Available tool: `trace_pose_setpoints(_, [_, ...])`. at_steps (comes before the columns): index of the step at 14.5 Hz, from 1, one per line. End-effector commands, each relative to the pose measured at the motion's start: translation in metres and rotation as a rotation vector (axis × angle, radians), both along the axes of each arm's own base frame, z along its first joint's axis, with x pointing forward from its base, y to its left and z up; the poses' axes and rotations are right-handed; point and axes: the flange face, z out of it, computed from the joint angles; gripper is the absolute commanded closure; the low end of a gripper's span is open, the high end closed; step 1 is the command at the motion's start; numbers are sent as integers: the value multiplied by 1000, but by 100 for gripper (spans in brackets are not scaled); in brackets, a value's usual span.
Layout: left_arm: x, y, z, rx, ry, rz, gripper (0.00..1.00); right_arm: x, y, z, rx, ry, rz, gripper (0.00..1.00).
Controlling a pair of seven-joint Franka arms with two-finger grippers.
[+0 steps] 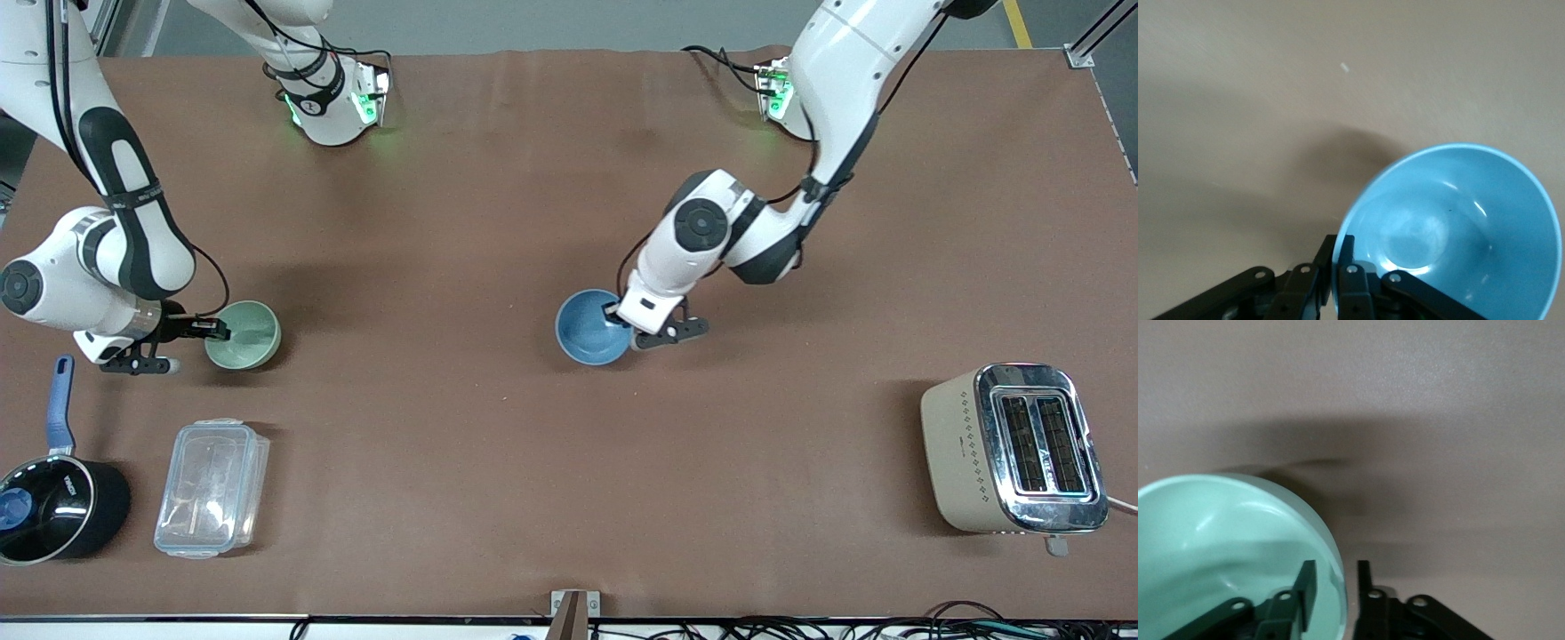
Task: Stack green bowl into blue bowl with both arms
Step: 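Slide the blue bowl toward the table center with the left gripper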
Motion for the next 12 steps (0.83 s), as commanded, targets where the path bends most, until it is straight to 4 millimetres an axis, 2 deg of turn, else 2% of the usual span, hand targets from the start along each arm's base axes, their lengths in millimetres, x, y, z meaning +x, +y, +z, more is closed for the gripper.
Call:
trace_pose_setpoints(1, [-14,-32,-22,-29,-29,35,100,1,-2,-1,22,-18,-12,70])
trace_pose_setpoints(4, [-21,-46,-26,-25,-36,56,95,2,-3,1,22,-19,-14,71])
trace_pose_setpoints(5, [-22,-48,-27,-25,-31,68,87,2,-3,1,23,-18,-11,71])
trace_pose_setpoints(6, [-23,-50,-24,-28,-34,69,69,2,-3,1,23,-16,-14,71])
trace_pose_setpoints(8, [-21,-50,-19,-30,-42,70,0,3,-3,2,24,-17,-12,73])
trace_pose_setpoints(9, [-19,-49,-13,-28,-50,69,0,2,-3,2,24,-17,-14,80])
trace_pose_setpoints(10, [-10,-42,5,-18,-63,77,0,3,-3,3,23,-20,-14,94])
trace_pose_setpoints(11, [2,-32,31,9,-83,77,0,4,-2,5,23,-21,-11,97])
trace_pose_setpoints(12, [20,-18,65,62,-104,65,0,3,-3,5,24,-20,-12,98])
